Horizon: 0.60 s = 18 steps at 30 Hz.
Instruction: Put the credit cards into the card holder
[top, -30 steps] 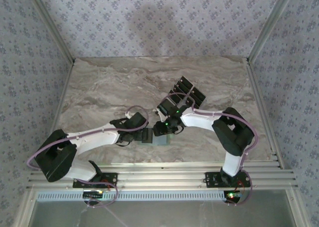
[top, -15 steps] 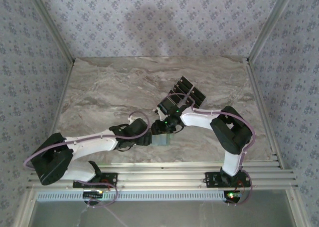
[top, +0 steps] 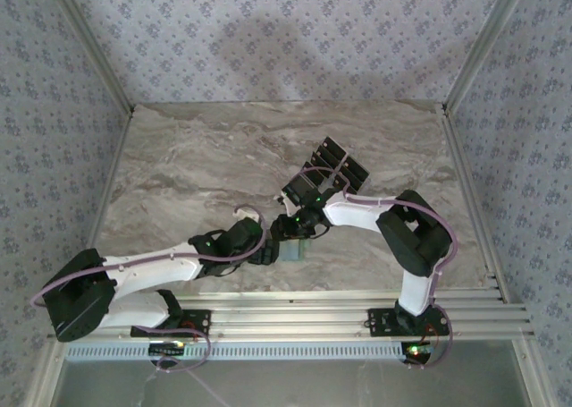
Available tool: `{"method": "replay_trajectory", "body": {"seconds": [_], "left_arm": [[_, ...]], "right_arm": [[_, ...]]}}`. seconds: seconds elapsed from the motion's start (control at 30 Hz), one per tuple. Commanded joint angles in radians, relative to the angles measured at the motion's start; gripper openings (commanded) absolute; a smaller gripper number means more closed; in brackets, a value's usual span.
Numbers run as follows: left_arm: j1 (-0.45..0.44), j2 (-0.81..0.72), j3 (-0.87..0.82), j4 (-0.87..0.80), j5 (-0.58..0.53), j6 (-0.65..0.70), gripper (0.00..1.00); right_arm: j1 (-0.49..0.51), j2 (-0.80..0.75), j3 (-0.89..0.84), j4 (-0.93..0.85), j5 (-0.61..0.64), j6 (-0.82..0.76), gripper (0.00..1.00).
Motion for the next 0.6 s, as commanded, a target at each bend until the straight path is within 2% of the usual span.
{"method": "replay_trajectory", "body": {"seconds": [0.0, 0.17, 0.43, 0.57], "left_arm": [[-0.010, 0.020, 0.007, 0.050, 0.016, 0.037, 0.97], [-0.015, 0.080, 0.031, 0.050, 0.012, 0.058, 0.96], [-0.024, 0.170, 0.074, -0.006, -0.063, 0.061, 0.95], [-0.027, 0.183, 0.071, -0.019, -0.083, 0.049, 0.94]], "right_arm": [[-0.001, 0.039, -0.005, -0.031, 0.001, 0.009, 0.48], [-0.002, 0.041, -0.002, -0.032, -0.001, 0.010, 0.48], [-0.002, 0.032, 0.000, -0.038, -0.007, 0.011, 0.48], [-0.003, -0.020, -0.011, -0.035, 0.004, 0.021, 0.48]]}}
